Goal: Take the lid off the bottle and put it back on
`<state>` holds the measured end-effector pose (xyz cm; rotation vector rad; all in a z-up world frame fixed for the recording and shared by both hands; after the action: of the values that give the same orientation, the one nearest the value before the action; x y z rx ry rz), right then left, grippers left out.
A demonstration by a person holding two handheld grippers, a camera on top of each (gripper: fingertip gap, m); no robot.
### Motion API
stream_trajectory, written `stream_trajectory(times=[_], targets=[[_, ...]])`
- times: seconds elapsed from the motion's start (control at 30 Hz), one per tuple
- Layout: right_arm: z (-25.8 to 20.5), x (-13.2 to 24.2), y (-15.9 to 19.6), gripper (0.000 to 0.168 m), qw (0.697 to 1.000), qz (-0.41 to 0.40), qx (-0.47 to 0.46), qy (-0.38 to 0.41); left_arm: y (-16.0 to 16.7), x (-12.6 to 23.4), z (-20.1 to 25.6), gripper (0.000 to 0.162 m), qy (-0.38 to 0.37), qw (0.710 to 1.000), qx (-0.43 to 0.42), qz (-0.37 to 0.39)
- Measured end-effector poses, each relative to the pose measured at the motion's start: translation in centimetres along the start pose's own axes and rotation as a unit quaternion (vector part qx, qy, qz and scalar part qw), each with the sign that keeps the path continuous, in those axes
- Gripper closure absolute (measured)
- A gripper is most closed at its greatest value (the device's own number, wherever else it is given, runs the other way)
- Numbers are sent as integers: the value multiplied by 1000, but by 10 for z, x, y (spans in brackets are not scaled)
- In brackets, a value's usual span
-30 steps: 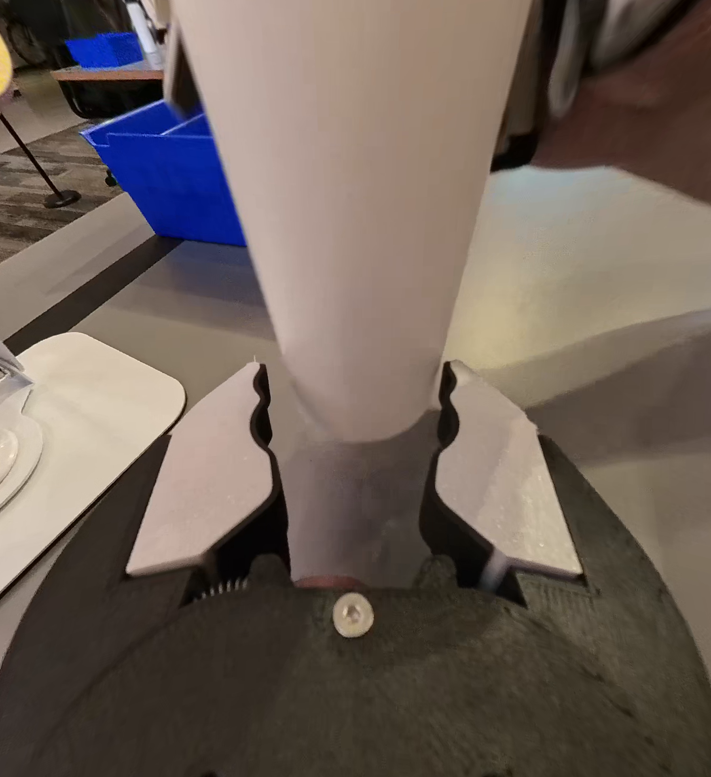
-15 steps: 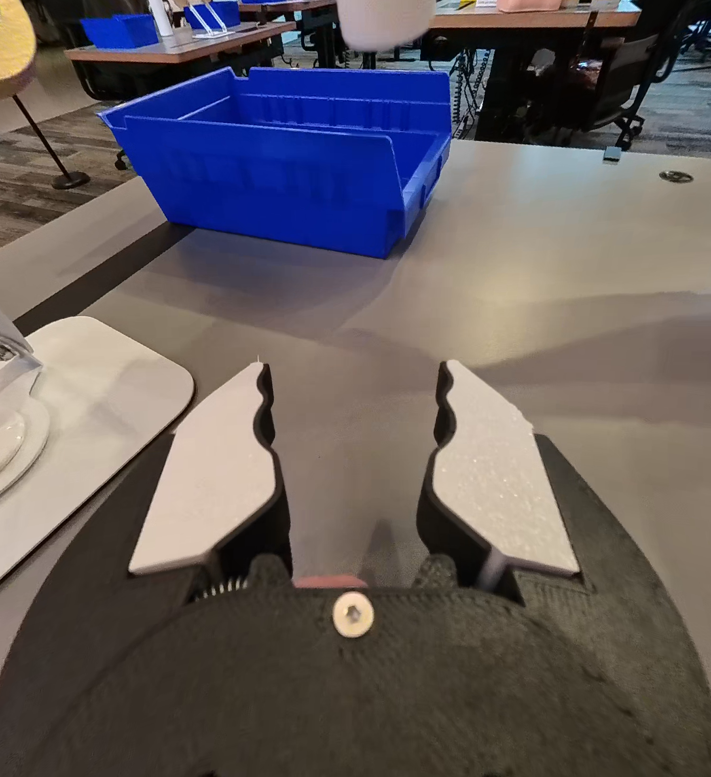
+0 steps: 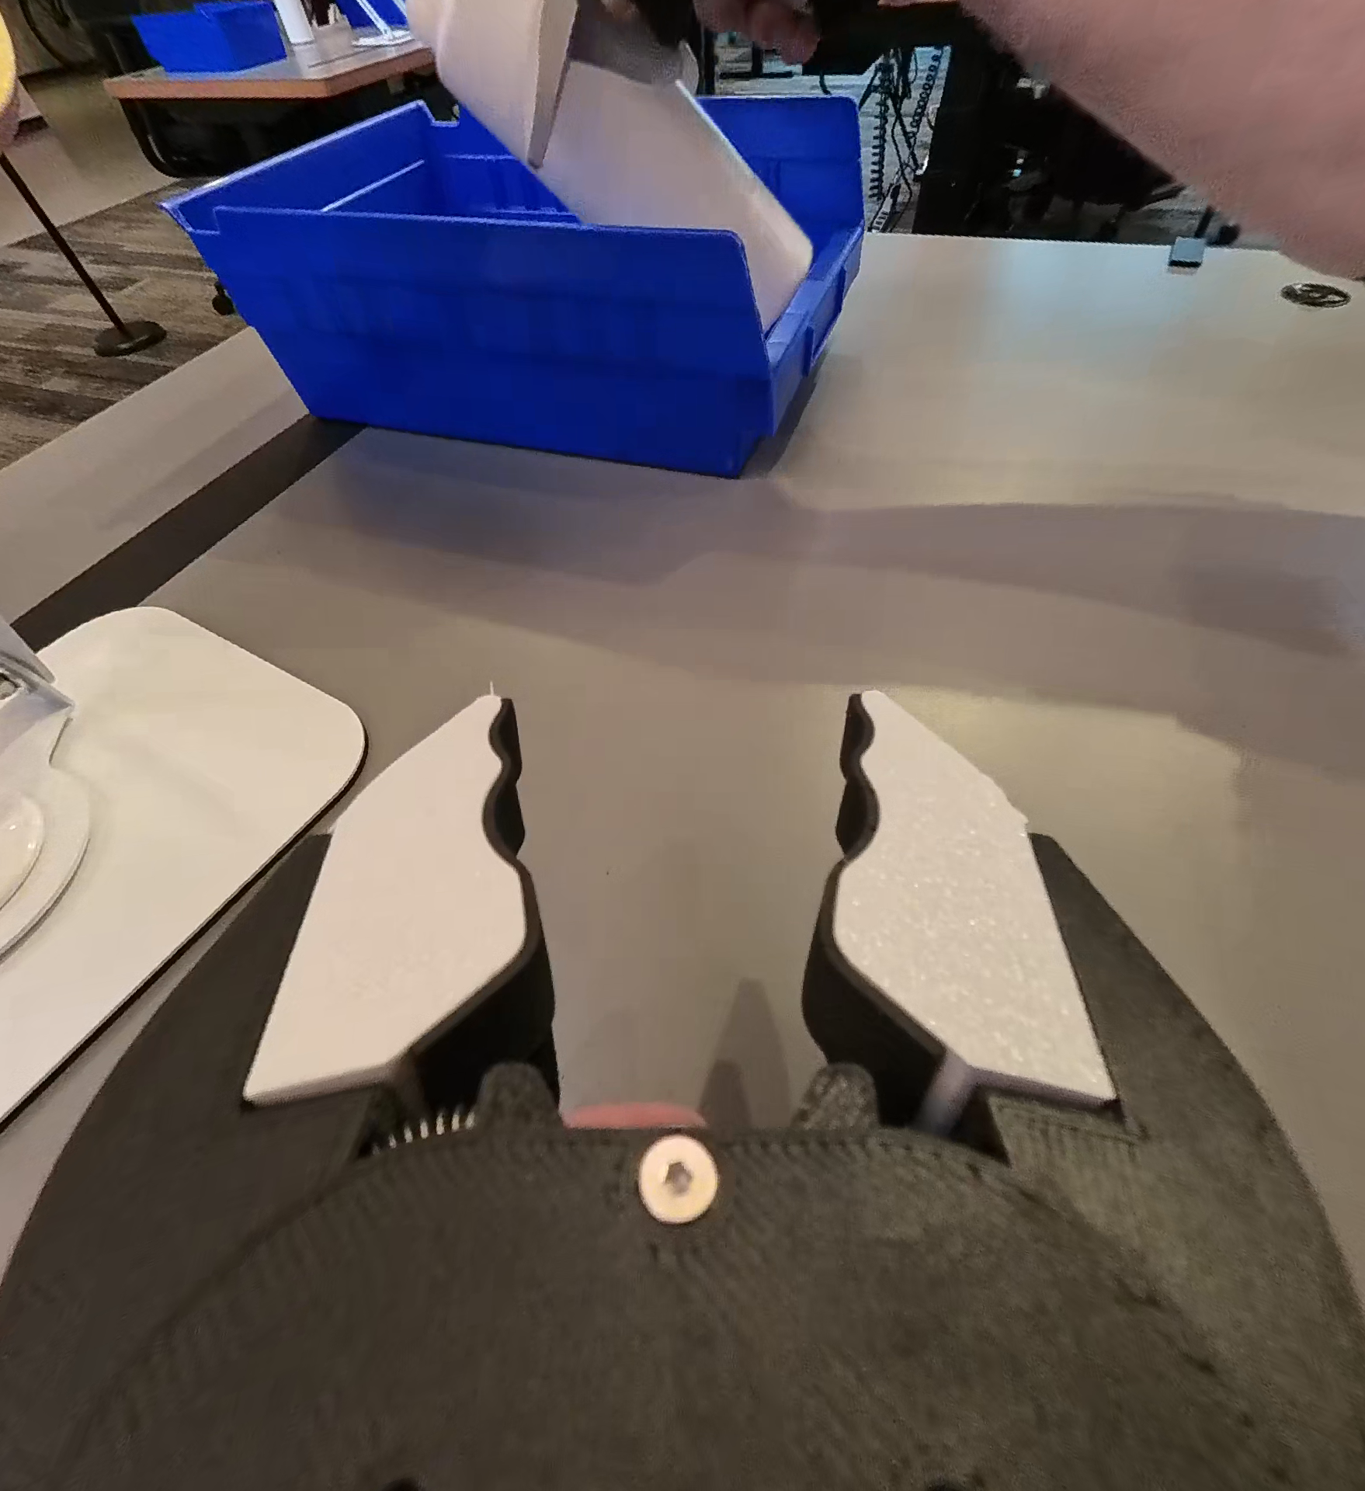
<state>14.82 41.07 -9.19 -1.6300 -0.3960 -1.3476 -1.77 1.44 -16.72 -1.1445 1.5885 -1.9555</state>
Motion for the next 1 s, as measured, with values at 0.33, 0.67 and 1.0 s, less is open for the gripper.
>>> stream_trajectory(times=[0.33, 0.67, 1.0], targets=[[19, -41, 0, 69, 998, -54, -35, 12, 0, -2, 1, 86, 2, 1000, -3, -7], [-120, 81, 20, 83, 959, 258, 108, -34, 1, 2, -6, 78, -47, 999, 13, -2], [-274, 27, 56, 51, 937, 234, 219, -139, 12, 27, -32, 67, -192, 979, 53, -29]])
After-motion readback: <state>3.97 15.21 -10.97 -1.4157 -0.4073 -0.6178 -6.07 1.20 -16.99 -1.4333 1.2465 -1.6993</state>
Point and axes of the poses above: each gripper's, where its closed fingertips meet, x back along the fingers, y out of its underside, z = x × y across the jaws, the point moved 10 cm from there along x, back along the fingers, and after that the axes turned 15 degrees about y, right-handed, at the moved point
